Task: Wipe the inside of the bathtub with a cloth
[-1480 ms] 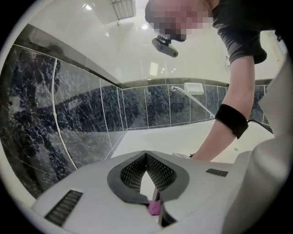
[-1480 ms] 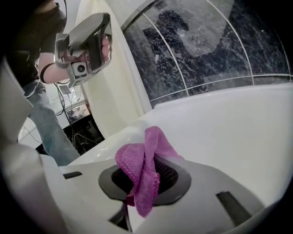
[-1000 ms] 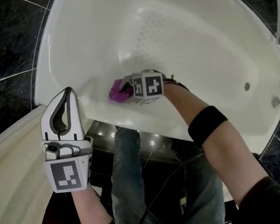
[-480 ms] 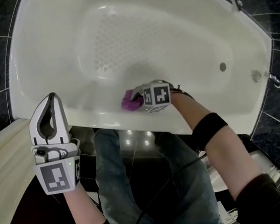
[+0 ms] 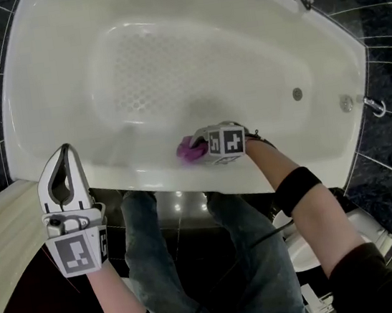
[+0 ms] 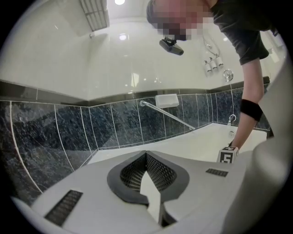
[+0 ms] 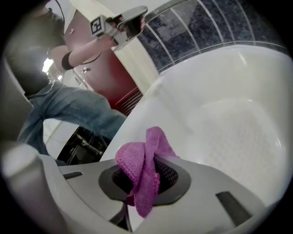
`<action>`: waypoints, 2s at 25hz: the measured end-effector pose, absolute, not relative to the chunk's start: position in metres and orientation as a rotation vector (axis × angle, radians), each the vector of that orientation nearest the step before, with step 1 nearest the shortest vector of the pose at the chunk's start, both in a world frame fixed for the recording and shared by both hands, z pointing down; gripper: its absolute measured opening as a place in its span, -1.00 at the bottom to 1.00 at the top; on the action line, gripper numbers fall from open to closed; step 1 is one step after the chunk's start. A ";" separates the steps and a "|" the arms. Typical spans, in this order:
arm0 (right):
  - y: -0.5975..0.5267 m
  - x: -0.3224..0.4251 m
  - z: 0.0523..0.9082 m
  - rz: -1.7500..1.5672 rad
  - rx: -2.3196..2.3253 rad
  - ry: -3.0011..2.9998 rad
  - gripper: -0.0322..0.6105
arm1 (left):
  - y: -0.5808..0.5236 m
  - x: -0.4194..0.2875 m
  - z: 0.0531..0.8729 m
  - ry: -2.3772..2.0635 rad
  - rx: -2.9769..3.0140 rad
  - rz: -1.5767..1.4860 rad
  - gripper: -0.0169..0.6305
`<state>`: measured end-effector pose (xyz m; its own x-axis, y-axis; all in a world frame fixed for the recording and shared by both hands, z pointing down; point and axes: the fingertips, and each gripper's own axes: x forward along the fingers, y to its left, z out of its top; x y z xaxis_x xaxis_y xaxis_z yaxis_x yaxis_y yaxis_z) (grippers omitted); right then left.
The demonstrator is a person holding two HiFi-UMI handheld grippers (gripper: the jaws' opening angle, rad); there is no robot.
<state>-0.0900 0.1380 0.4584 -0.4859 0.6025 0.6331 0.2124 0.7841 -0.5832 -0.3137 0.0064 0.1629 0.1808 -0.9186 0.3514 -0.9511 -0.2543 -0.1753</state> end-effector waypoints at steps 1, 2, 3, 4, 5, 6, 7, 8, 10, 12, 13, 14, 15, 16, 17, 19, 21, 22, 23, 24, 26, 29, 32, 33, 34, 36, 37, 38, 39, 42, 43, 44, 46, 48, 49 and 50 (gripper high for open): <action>0.125 -0.102 0.455 0.590 -0.529 -2.122 -0.63 | 0.008 -0.318 0.164 -1.874 2.348 0.609 -0.95; 0.110 -0.115 0.452 0.635 -0.448 -2.182 -0.63 | 0.009 -0.322 0.164 -1.883 2.340 0.611 -0.95; 0.095 -0.131 0.449 0.671 -0.374 -2.243 -0.63 | 0.008 -0.325 0.164 -1.893 2.324 0.604 -0.95; 0.081 -0.147 0.445 0.698 -0.311 -2.300 -0.63 | 0.008 -0.330 0.163 -1.902 2.304 0.596 -0.95; 0.067 -0.166 0.438 0.720 -0.263 -2.350 -0.63 | 0.009 -0.336 0.164 -1.911 2.292 0.600 -0.95; 0.055 -0.186 0.432 0.738 -0.225 -2.393 -0.63 | 0.012 -0.345 0.165 -1.920 2.288 0.614 -0.95; 0.044 -0.207 0.425 0.753 -0.198 -2.431 -0.63 | 0.014 -0.355 0.167 -1.928 2.284 0.624 -0.95; 0.035 -0.230 0.420 0.767 -0.181 -2.462 -0.63 | 0.015 -0.364 0.168 -1.933 2.281 0.630 -0.95; 0.022 -0.275 0.416 0.785 -0.175 -2.498 -0.62 | 0.017 -0.383 0.170 -1.939 2.286 0.631 -0.95; 0.016 -0.323 0.418 0.810 -0.201 -2.502 -0.62 | 0.015 -0.399 0.168 -1.949 2.260 0.591 -0.95; 0.014 -0.348 0.422 0.827 -0.220 -2.496 -0.62 | 0.014 -0.408 0.167 -1.957 2.241 0.580 -0.95; 0.014 -0.372 0.426 0.846 -0.236 -2.487 -0.62 | 0.014 -0.417 0.167 -1.962 2.228 0.580 -0.95; 0.013 -0.395 0.431 0.863 -0.249 -2.475 -0.62 | 0.015 -0.427 0.168 -1.964 2.223 0.588 -0.95; 0.013 -0.416 0.437 0.878 -0.260 -2.461 -0.62 | 0.015 -0.437 0.170 -1.964 2.220 0.598 -0.95; 0.013 -0.435 0.443 0.888 -0.271 -2.447 -0.62 | 0.015 -0.447 0.173 -1.963 2.219 0.604 -0.95; 0.016 -0.466 0.455 0.892 -0.304 -2.416 -0.62 | 0.014 -0.466 0.177 -1.966 2.213 0.606 -0.95; 0.023 -0.489 0.467 0.875 -0.351 -2.377 -0.62 | 0.013 -0.480 0.180 -1.971 2.208 0.600 -0.95; 0.028 -0.496 0.474 0.868 -0.376 -2.352 -0.62 | 0.013 -0.485 0.182 -1.970 2.208 0.600 -0.95; 0.034 -0.501 0.481 0.864 -0.399 -2.326 -0.62 | 0.013 -0.490 0.184 -1.965 2.211 0.604 -0.95; 0.039 -0.505 0.487 0.863 -0.419 -2.302 -0.62 | 0.013 -0.493 0.186 -1.959 2.215 0.612 -0.95; 0.048 -0.510 0.497 0.870 -0.453 -2.261 -0.62 | 0.014 -0.499 0.192 -1.945 2.218 0.629 -0.95; 0.065 -0.507 0.511 0.886 -0.504 -2.188 -0.63 | 0.016 -0.505 0.200 -1.933 2.214 0.637 -0.95; 0.085 -0.494 0.524 0.910 -0.580 -2.091 -0.63 | 0.014 -0.502 0.205 -1.921 2.224 0.641 -0.95; 0.090 -0.489 0.525 0.924 -0.601 -2.067 -0.63 | 0.014 -0.500 0.207 -1.915 2.228 0.643 -0.95; 0.092 -0.485 0.525 0.944 -0.610 -2.051 -0.63 | 0.014 -0.498 0.208 -1.909 2.231 0.645 -0.95; 0.095 -0.476 0.525 0.982 -0.611 -2.029 -0.63 | 0.013 -0.492 0.210 -1.897 2.234 0.639 -0.95; 0.095 -0.470 0.526 0.985 -0.611 -2.017 -0.63 | 0.013 -0.488 0.211 -1.891 2.238 0.632 -0.95; 0.097 -0.462 0.527 0.980 -0.612 -2.002 -0.64 | 0.012 -0.484 0.211 -1.884 2.242 0.625 -0.95; 0.098 -0.453 0.529 0.977 -0.613 -1.987 -0.64 | 0.012 -0.480 0.210 -1.877 2.246 0.620 -0.95; 0.103 -0.416 0.531 1.003 -0.599 -1.944 -0.64 | 0.013 -0.465 0.208 -1.854 2.254 0.610 -0.95; 0.105 -0.400 0.532 1.015 -0.587 -1.931 -0.64 | 0.012 -0.459 0.206 -1.845 2.257 0.600 -0.95; 0.107 -0.382 0.533 1.025 -0.572 -1.915 -0.64 | 0.012 -0.452 0.205 -1.837 2.261 0.586 -0.95; 0.113 -0.340 0.538 1.036 -0.545 -1.875 -0.64 | 0.011 -0.437 0.202 -1.823 2.270 0.557 -0.95; 0.121 -0.292 0.542 1.050 -0.527 -1.828 -0.63 | 0.009 -0.416 0.199 -1.805 2.286 0.537 -0.95; 0.124 -0.266 0.544 1.058 -0.518 -1.803 -0.63 | 0.009 -0.404 0.197 -1.794 2.298 0.531 -0.95; 0.127 -0.239 0.546 1.065 -0.504 -1.777 -0.63 | 0.007 -0.391 0.197 -1.783 2.311 0.526 -0.95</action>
